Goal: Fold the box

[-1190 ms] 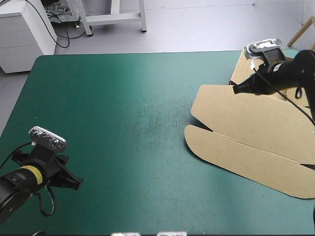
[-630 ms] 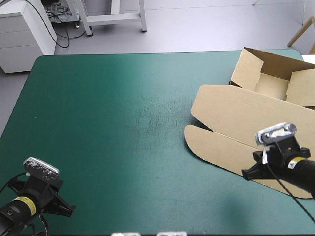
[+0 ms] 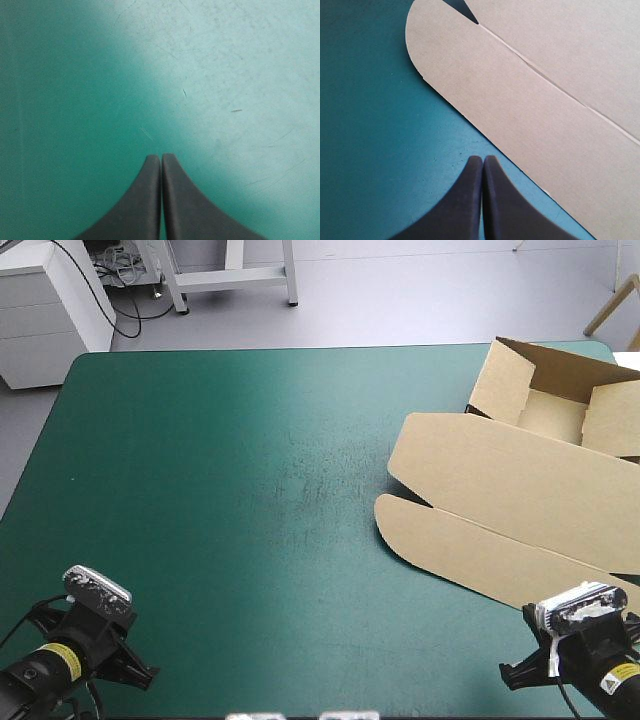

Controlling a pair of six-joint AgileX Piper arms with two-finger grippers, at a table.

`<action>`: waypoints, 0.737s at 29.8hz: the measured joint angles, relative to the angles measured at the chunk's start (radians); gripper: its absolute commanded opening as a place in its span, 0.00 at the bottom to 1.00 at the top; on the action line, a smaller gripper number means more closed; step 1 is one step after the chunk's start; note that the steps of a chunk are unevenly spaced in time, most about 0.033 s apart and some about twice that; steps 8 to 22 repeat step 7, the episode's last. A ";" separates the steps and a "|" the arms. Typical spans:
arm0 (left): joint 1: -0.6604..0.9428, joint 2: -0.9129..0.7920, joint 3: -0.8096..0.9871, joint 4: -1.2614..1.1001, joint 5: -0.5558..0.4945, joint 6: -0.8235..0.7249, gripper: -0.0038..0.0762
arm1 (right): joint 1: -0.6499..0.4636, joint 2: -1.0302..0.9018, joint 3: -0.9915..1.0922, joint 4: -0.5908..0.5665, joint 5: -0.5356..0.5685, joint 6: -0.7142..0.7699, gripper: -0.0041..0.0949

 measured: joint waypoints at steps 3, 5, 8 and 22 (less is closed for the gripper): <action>0.000 0.000 0.027 0.000 -0.007 0.012 0.04 | 0.000 -0.007 0.000 0.000 0.000 0.000 0.02; 0.000 0.000 0.044 -0.001 -0.012 0.014 0.04 | 0.000 -0.007 0.000 0.000 0.000 0.001 0.02; 0.000 0.000 0.053 -0.003 -0.014 0.015 0.04 | 0.000 -0.007 0.000 0.000 0.000 0.002 0.02; 0.000 0.000 0.053 -0.003 -0.014 0.015 0.04 | 0.000 -0.007 0.000 0.000 0.000 0.002 0.02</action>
